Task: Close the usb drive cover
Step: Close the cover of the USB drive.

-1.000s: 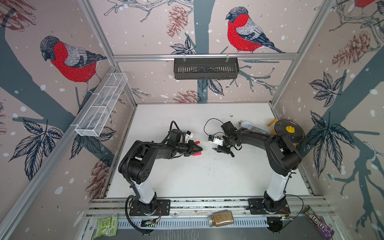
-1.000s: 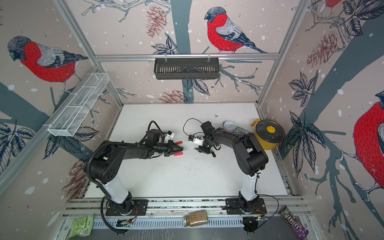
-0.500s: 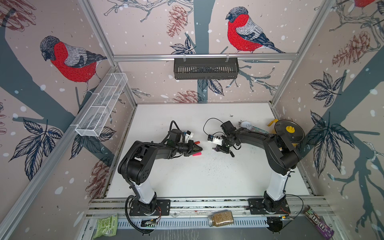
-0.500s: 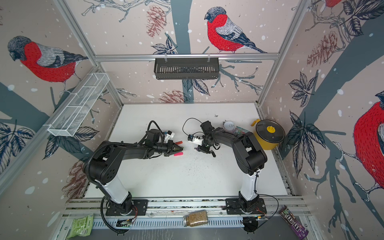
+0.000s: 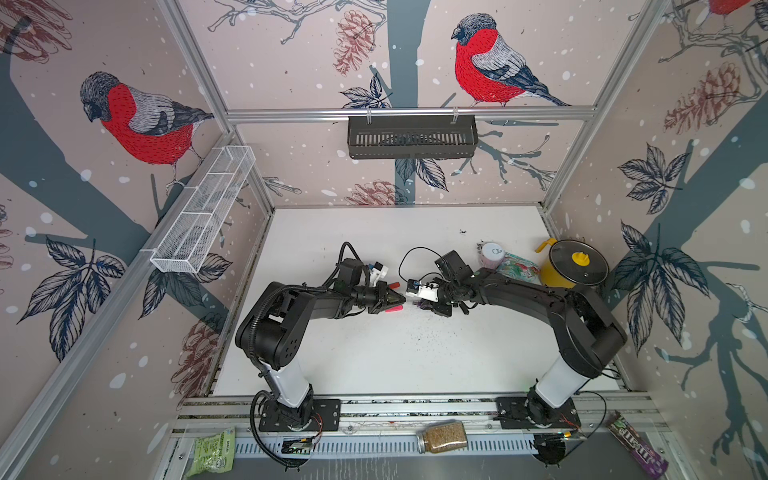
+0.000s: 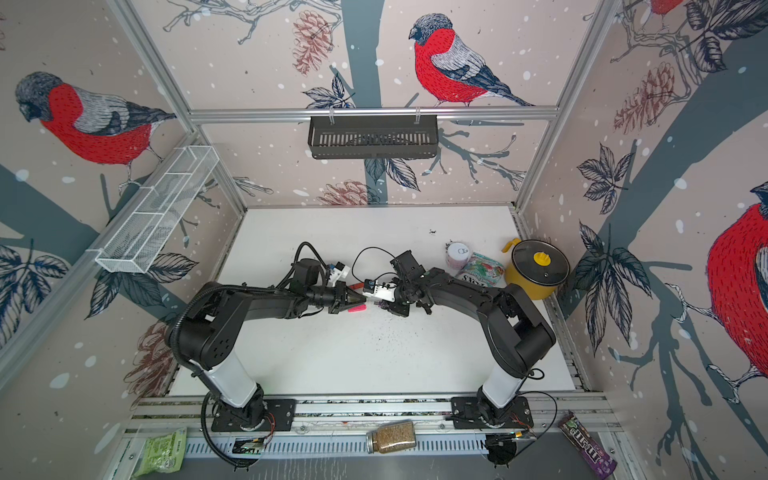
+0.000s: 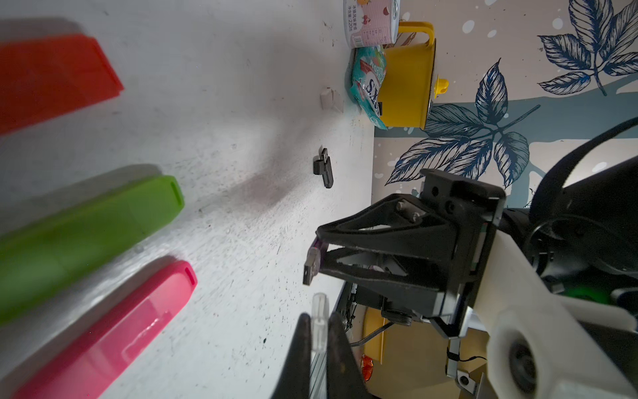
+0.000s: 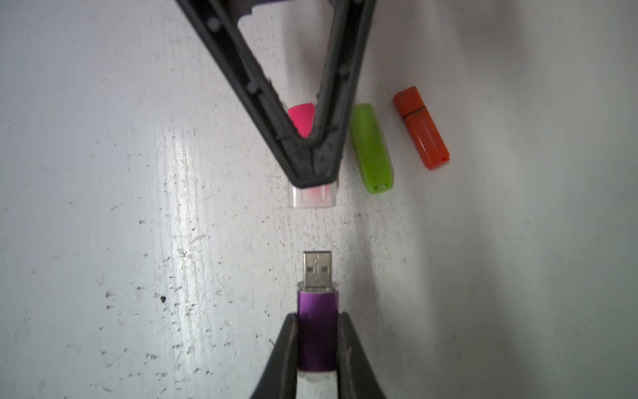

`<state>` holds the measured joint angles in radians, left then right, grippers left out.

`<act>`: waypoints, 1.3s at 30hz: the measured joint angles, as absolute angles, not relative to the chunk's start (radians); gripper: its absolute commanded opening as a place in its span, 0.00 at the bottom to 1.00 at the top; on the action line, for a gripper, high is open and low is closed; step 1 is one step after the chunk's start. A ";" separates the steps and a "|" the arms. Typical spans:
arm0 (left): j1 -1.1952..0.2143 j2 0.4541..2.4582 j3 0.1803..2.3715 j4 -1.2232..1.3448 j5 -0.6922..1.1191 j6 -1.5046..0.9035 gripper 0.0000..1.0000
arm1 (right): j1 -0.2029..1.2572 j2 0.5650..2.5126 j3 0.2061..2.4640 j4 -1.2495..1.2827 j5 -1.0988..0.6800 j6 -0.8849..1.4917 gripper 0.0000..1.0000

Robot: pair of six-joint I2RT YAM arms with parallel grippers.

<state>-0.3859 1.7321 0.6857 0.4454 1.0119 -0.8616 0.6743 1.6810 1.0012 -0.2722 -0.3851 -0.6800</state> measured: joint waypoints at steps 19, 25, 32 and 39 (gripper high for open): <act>-0.386 1.709 0.662 0.464 1.005 -0.891 0.05 | 0.697 1.677 1.000 -0.179 -0.389 -0.632 0.11; -0.386 1.692 0.662 0.466 0.984 -0.891 0.04 | 0.693 1.675 0.990 -0.181 -0.389 -0.628 0.11; -0.386 1.697 0.662 0.462 0.964 -0.886 0.04 | 0.693 1.652 0.976 -0.175 -0.396 -0.621 0.11; -0.386 1.699 0.662 0.468 0.962 -0.892 0.04 | 0.698 1.654 0.973 -0.171 -0.405 -0.606 0.11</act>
<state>-0.3862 1.6985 0.6624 0.4679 0.9615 -0.8921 0.6975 1.6543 0.9730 -0.1711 -0.4049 -0.6056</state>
